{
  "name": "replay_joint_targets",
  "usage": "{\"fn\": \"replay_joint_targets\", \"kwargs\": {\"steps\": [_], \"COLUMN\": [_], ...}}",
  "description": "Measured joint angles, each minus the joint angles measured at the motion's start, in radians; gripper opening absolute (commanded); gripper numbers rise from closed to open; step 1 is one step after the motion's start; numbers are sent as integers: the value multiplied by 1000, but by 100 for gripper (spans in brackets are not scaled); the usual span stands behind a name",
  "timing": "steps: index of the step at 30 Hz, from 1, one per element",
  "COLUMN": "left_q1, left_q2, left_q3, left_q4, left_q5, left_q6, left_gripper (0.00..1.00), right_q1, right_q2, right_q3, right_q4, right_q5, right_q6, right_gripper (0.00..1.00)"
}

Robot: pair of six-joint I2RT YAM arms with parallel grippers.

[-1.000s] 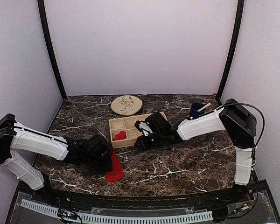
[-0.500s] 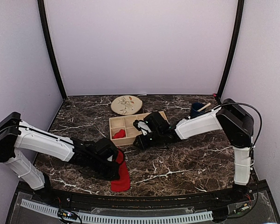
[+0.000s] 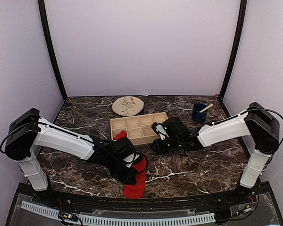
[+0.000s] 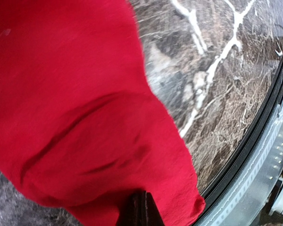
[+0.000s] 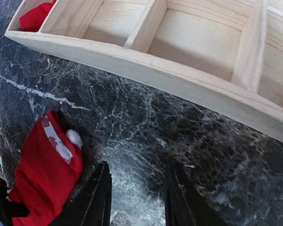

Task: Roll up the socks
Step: Move the sock to the center of the board, then pick up the sock from the center of the board.

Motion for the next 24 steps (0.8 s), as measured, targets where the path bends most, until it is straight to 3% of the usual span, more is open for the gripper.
{"fn": "replay_joint_targets", "kwargs": {"steps": [6, 13, 17, 24], "left_q1": [0, 0, 0, 3], "left_q2": [46, 64, 67, -33], "left_q3": [95, 143, 159, 142], "left_q4": [-62, -102, -117, -132], "left_q5": [0, -2, -38, -216], "left_q6": [147, 288, 309, 246], "left_gripper": [0, 0, 1, 12], "right_q1": [0, 0, 0, 0], "right_q2": [-119, -121, -97, -40], "right_q3": [-111, -163, -171, -169], "right_q4": [13, 69, 130, 214], "right_q5": [37, -15, -65, -142], "right_q6": [55, 125, 161, 225], "right_gripper": [39, 41, 41, 44]}}
